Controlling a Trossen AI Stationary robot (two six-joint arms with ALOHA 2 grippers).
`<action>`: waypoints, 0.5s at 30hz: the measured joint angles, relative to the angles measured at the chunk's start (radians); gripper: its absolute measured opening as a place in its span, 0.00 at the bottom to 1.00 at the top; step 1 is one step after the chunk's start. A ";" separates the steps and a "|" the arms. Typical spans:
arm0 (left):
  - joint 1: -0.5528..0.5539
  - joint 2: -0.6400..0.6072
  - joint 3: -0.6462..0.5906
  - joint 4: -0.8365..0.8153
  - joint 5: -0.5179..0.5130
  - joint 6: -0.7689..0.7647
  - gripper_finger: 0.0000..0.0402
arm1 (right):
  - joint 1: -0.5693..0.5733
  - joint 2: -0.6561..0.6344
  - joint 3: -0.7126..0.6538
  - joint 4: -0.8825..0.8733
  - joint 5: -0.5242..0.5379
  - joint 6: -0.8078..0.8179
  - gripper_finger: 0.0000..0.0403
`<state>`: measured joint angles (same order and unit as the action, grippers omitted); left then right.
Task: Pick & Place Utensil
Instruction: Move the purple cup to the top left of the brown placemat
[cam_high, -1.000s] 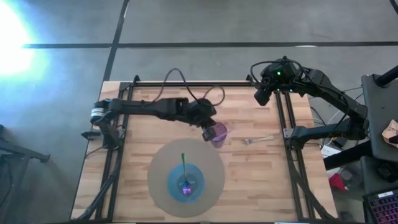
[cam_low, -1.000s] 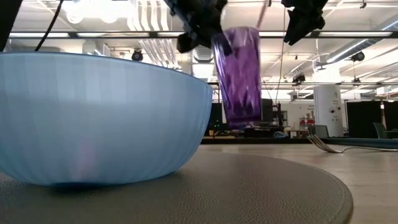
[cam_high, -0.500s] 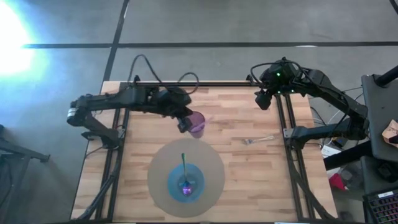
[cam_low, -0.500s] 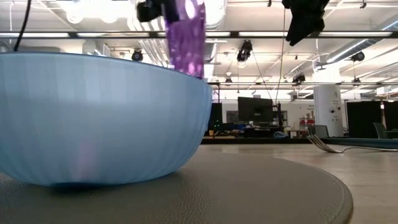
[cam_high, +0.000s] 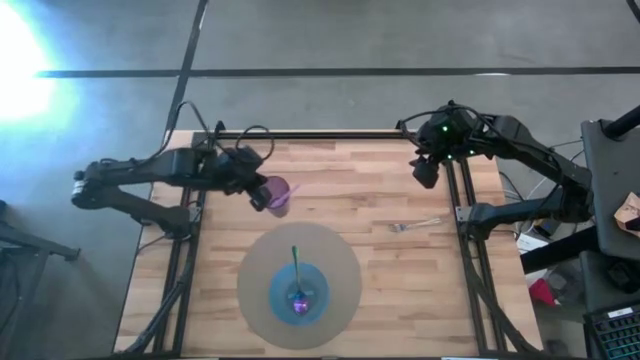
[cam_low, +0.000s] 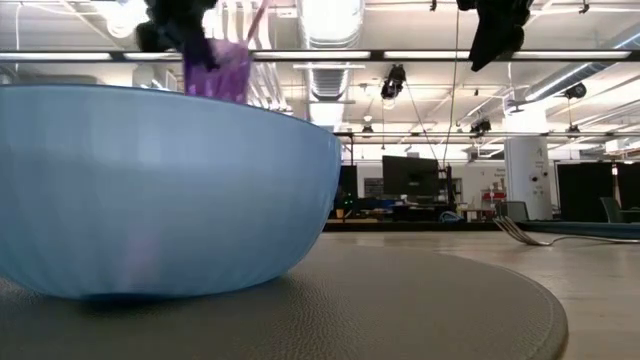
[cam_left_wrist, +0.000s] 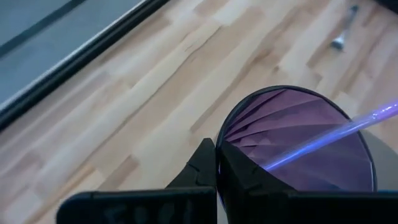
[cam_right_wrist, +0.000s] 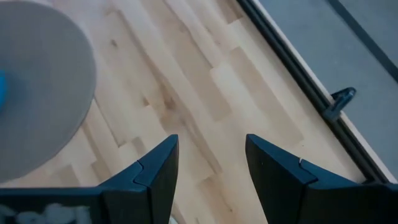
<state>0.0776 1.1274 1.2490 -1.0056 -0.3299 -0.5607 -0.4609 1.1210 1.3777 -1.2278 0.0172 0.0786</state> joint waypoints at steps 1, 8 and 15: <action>0.000 -0.025 -0.029 0.000 -0.006 -0.018 0.00 | 0.012 0.000 0.000 -0.001 0.000 0.002 0.45; 0.006 -0.194 -0.186 0.001 -0.012 -0.121 0.00 | 0.082 0.000 0.000 -0.003 0.000 0.026 0.45; 0.006 -0.285 -0.289 -0.034 -0.012 -0.178 0.00 | 0.122 0.000 0.000 -0.003 0.001 0.071 0.45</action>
<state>0.0837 0.8425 0.9603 -1.0393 -0.3424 -0.7390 -0.3386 1.1210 1.3777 -1.2308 0.0178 0.1494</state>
